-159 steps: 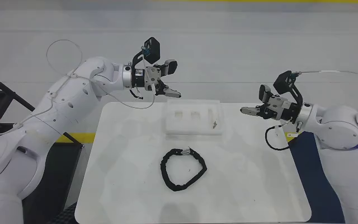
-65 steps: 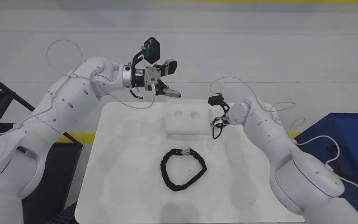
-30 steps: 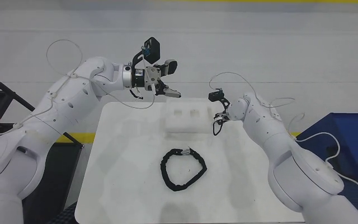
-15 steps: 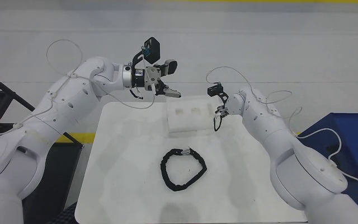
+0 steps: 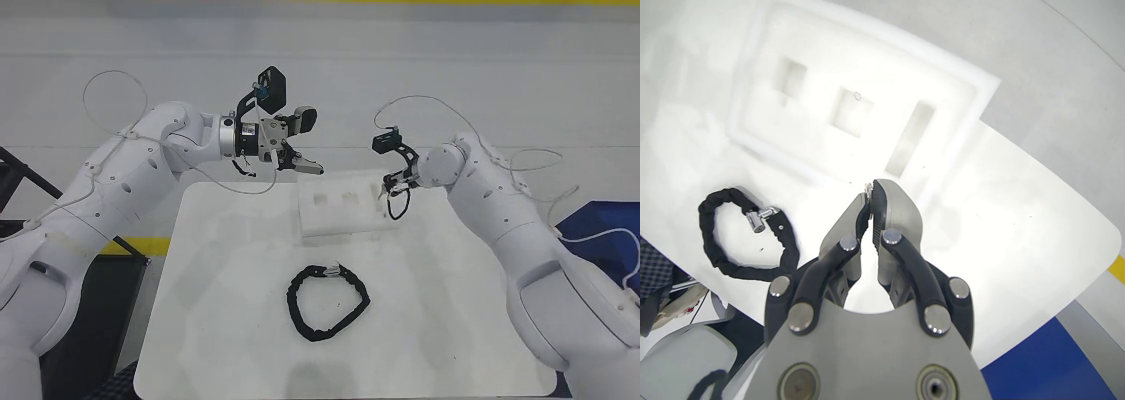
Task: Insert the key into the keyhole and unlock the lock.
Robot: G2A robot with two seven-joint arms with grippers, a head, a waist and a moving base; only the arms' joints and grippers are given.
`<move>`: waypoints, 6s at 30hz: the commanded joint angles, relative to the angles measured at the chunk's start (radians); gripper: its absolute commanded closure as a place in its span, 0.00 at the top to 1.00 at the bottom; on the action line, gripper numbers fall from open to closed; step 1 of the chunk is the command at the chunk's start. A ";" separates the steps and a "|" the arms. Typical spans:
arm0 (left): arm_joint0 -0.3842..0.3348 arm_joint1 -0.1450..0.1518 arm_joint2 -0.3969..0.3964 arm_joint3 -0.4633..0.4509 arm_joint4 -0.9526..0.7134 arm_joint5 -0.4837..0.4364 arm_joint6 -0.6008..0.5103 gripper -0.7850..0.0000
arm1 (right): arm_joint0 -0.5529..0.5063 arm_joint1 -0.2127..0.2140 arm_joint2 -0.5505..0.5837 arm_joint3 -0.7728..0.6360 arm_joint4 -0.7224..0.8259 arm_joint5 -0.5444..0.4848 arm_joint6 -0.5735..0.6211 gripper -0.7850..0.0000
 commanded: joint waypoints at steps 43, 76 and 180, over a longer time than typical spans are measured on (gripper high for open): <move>0.000 0.000 0.000 0.000 0.000 0.000 0.000 1.00 | -0.868 0.349 0.965 -1.358 0.332 0.134 0.185 0.00; 0.308 -0.179 0.060 0.220 0.833 0.000 0.396 1.00 | -0.868 0.349 0.965 -1.358 0.332 0.134 0.185 0.00; 0.280 -0.168 0.045 0.002 0.790 0.000 0.871 0.00 | -0.970 0.375 0.945 -1.630 0.256 0.325 0.229 0.00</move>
